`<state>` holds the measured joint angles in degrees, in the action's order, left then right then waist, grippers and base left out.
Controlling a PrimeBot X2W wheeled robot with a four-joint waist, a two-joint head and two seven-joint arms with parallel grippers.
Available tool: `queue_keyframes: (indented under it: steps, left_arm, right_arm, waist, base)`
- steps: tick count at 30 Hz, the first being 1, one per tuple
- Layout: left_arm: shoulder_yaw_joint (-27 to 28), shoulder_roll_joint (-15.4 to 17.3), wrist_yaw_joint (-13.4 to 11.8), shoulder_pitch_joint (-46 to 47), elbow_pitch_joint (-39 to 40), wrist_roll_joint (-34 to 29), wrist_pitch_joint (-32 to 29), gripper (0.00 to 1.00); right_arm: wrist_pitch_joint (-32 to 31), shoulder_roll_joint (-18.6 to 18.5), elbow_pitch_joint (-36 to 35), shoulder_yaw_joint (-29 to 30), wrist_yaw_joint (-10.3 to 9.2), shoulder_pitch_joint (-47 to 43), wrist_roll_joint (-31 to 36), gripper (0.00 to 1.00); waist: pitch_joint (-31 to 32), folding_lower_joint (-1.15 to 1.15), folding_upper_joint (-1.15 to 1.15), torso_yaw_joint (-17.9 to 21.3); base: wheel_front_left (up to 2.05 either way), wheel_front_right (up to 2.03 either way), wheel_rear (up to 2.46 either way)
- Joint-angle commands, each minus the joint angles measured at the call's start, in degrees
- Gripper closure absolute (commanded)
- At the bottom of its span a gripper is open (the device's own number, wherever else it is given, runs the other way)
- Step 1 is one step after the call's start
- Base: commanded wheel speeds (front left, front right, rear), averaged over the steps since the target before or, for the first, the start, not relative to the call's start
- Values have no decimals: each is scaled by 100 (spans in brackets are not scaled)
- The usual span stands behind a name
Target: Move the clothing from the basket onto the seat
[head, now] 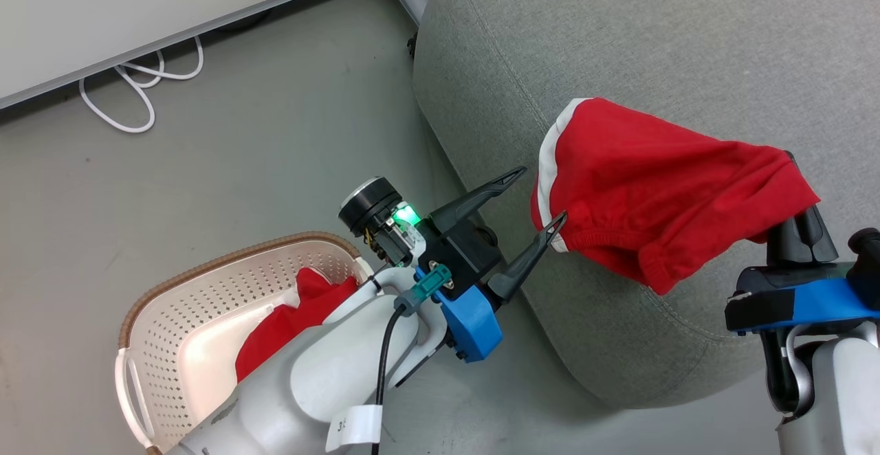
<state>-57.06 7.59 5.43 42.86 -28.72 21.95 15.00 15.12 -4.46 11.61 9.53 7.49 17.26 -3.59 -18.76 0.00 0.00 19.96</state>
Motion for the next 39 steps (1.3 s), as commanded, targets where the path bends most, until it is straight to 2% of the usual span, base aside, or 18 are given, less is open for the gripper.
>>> queue_keyframes:
  steps: [1, 9, 19, 23, 30, 39]
  left_arm:
    - [-8, 16, 2, -48, 23, -20, 27, 0]
    - [9, -19, -2, -66, 65, -3, 27, 0]
    - [150, 118, -80, 201, 187, -93, 25, 0]
    - [202, 235, -106, 379, 269, -123, -28, 0]
    - [273, 482, -153, 768, 519, -240, -170, 0]
    - [379, 793, -257, 1092, 932, -358, -355, 0]
  right_arm:
    - [5, 30, -39, 11, 1, -88, -18, 100]
    - [5, 53, -44, 51, 1, 20, 9, 100]
    - [5, -290, -359, -60, 1, 979, 16, 100]
    - [5, -561, -501, -29, 1, 1725, 71, 100]
    - [5, -1133, -622, 620, 1, 3128, 22, 100]
    - [4, -1884, -301, 1350, 1, 4031, -28, 100]
  waist:
    - [2, 0, 0, 25]
    - [28, 0, 0, 39]
    - [-409, 0, 0, -7]
    - [-816, 0, 0, -28]
    - [-1565, 0, 0, -140]
    - [-2333, 0, 0, -246]
  base:
    - [0, 0, 0]
    - [0, 0, 0]
    - [0, 0, 0]
    - [0, 0, 0]
    - [0, 0, 0]
    - [0, 0, 0]
